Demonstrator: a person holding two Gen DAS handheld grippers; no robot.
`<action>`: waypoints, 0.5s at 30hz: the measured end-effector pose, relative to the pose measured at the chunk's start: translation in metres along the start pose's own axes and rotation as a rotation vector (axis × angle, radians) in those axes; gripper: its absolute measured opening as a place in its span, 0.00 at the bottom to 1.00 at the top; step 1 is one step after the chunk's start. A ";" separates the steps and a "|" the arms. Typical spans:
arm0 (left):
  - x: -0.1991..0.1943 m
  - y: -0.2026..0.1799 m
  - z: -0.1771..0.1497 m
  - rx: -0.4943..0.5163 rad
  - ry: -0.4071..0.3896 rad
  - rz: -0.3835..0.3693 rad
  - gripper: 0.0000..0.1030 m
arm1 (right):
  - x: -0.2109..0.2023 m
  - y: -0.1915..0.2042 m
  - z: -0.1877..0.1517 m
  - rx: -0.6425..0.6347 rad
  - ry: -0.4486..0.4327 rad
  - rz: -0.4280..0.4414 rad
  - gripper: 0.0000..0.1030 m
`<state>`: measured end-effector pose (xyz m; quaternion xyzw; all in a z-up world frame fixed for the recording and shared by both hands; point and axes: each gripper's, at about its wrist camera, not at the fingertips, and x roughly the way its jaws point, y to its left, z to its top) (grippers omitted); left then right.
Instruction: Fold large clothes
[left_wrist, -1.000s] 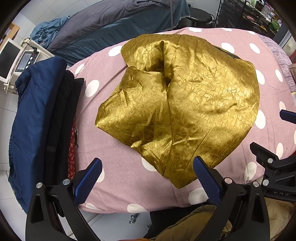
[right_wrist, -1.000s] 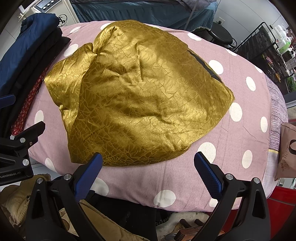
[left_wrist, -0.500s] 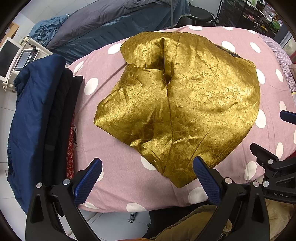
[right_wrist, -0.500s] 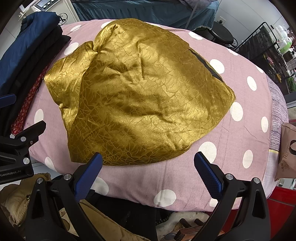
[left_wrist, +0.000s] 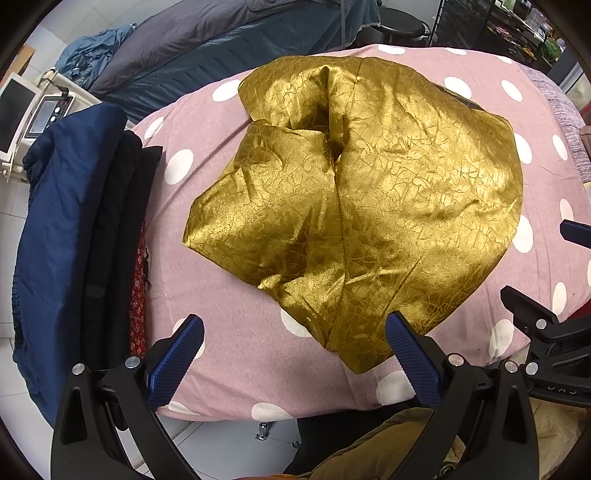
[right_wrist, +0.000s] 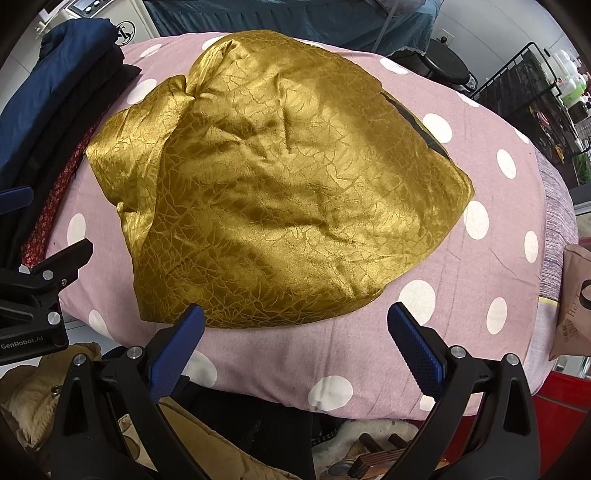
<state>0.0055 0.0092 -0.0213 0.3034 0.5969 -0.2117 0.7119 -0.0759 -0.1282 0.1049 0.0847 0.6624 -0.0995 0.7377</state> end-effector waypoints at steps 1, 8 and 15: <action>0.000 0.000 0.000 0.000 0.001 0.000 0.94 | 0.001 0.000 0.001 0.000 0.002 0.000 0.95; 0.006 0.001 0.003 0.000 0.016 -0.005 0.94 | 0.005 0.000 0.004 0.000 0.014 0.002 0.95; 0.016 0.001 0.008 0.002 0.047 -0.032 0.94 | 0.014 -0.001 0.008 0.000 0.037 0.007 0.95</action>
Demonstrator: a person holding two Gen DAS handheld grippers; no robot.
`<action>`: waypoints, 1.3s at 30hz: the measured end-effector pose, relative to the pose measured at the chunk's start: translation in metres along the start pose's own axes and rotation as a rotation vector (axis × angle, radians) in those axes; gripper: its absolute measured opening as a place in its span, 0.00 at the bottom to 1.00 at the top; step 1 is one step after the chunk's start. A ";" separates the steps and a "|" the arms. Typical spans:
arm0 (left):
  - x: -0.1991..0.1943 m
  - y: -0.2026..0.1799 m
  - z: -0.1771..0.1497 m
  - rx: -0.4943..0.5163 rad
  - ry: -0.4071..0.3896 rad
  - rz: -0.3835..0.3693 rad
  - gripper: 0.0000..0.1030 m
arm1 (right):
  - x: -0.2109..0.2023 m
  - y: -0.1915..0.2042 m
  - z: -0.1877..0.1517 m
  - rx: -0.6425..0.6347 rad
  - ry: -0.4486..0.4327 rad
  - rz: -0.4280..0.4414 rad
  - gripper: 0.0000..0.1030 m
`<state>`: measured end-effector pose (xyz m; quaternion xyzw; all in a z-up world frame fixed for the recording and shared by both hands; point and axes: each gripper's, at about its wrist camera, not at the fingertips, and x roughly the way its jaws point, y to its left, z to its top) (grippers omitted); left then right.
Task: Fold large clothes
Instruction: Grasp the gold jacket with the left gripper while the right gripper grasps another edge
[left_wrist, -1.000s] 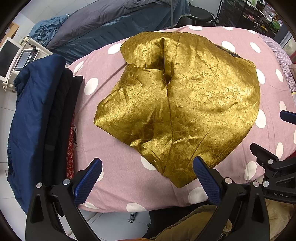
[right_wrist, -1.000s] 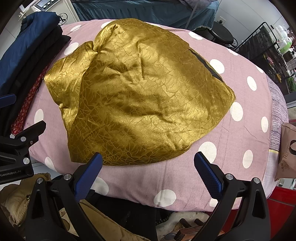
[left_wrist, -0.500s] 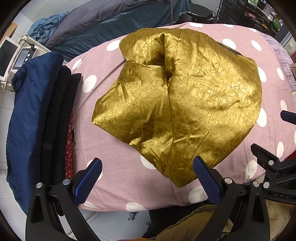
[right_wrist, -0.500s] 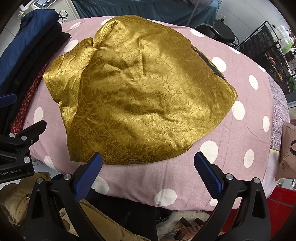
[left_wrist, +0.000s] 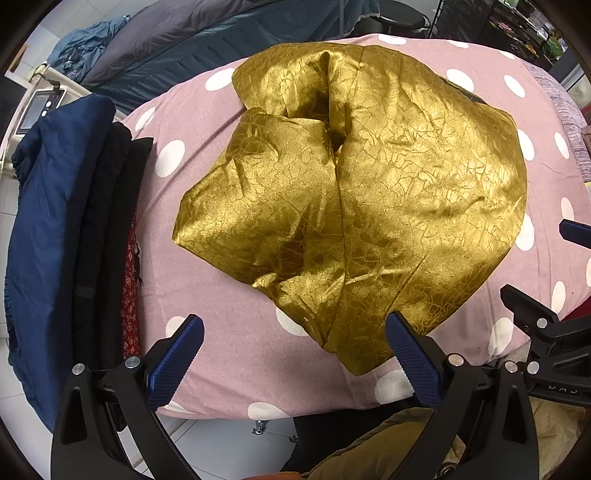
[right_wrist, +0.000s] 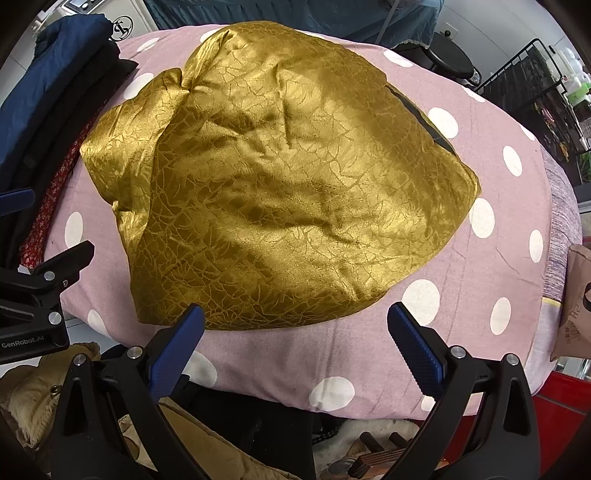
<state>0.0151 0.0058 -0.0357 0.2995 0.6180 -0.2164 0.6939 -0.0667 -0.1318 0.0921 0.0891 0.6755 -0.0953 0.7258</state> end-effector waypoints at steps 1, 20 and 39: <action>0.003 0.001 0.000 0.001 0.004 -0.011 0.94 | 0.001 0.000 0.000 0.001 0.001 0.000 0.95; 0.110 0.067 -0.008 -0.235 -0.040 -0.497 0.94 | 0.056 -0.095 -0.007 0.384 0.045 0.190 0.95; -0.085 0.004 0.126 0.054 -0.475 -0.675 0.05 | 0.046 -0.104 -0.073 0.443 -0.176 0.397 0.95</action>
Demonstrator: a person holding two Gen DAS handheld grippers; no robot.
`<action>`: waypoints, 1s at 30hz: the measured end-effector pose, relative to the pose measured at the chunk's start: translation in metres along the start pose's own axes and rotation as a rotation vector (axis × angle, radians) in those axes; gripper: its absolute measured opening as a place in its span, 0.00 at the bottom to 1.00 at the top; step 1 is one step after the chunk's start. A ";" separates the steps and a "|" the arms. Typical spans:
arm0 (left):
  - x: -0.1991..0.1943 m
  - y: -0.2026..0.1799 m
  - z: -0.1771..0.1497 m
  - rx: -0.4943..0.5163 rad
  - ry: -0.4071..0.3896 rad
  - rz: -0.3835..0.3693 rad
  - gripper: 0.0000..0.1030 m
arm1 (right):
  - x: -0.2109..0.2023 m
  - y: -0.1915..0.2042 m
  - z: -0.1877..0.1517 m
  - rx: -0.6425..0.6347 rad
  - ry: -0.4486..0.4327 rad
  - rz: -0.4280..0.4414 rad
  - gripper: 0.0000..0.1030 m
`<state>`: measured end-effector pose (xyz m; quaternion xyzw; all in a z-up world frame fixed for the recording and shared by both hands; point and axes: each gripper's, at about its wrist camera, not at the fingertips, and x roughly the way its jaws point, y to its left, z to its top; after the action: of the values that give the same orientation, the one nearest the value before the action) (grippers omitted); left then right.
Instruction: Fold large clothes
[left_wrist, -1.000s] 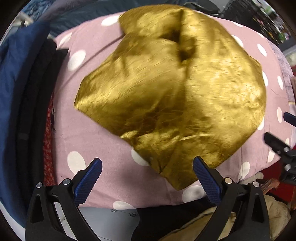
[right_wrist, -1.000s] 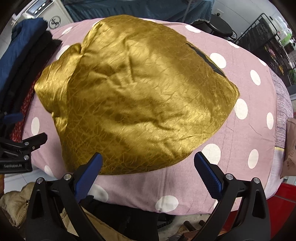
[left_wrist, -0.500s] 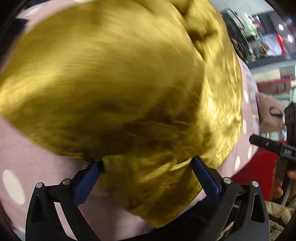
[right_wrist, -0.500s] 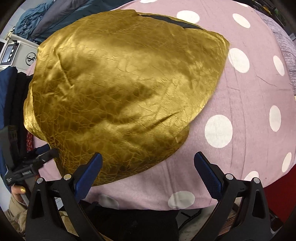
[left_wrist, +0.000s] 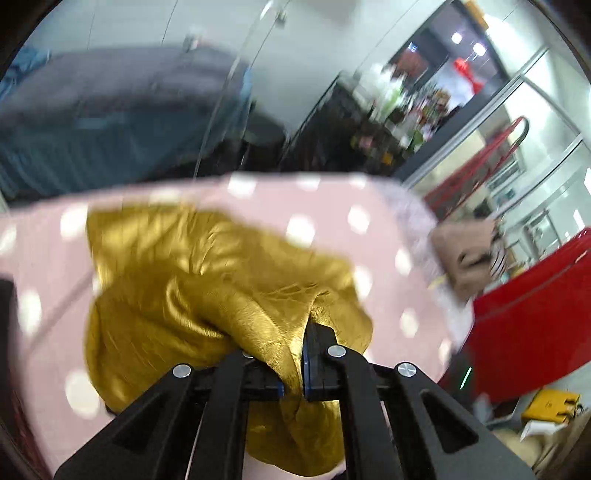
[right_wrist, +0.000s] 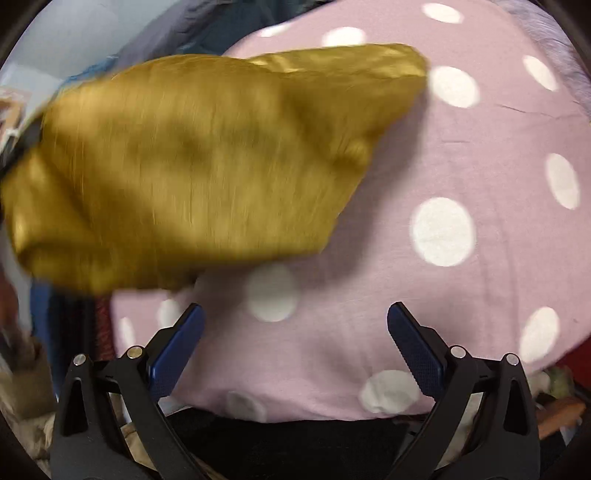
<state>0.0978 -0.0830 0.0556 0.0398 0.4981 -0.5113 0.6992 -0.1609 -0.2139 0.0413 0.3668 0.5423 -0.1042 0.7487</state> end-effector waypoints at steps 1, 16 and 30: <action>-0.005 -0.009 0.013 0.009 -0.017 0.002 0.05 | 0.001 0.010 -0.005 -0.052 -0.013 0.003 0.95; -0.062 -0.100 0.020 0.078 -0.108 0.000 0.05 | -0.014 0.069 0.024 -0.220 -0.449 0.042 0.08; -0.307 -0.218 -0.009 0.388 -0.608 -0.171 0.05 | -0.411 0.111 -0.003 -0.487 -1.227 0.224 0.05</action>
<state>-0.0668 0.0265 0.3763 -0.0241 0.1628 -0.6414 0.7493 -0.2624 -0.2322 0.4548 0.1158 -0.0151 -0.0900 0.9891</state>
